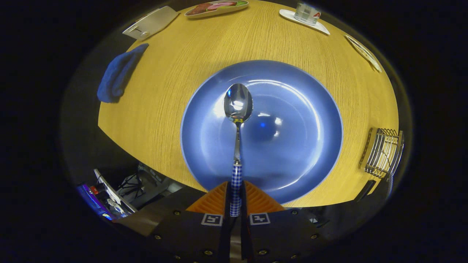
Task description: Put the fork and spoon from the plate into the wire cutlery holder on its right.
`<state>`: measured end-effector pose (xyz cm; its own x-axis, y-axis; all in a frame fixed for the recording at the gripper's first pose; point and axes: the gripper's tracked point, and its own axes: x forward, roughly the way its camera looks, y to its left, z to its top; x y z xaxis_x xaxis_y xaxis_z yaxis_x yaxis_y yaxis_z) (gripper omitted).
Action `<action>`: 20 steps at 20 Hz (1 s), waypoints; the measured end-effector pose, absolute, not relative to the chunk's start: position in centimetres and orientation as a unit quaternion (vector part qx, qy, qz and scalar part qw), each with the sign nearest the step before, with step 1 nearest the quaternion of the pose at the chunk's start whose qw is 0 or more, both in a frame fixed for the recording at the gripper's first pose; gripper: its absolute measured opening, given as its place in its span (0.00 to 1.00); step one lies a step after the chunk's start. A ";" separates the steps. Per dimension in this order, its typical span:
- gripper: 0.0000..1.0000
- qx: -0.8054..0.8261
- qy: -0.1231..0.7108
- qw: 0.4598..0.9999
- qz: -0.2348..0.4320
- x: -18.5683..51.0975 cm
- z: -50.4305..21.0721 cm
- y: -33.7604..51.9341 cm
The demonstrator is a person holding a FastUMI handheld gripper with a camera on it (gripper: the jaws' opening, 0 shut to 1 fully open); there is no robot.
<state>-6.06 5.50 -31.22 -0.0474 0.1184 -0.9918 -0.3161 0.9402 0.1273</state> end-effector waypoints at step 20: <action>0.04 -0.099 0.734 0.648 0.178 -6.5 -24.6 -3.3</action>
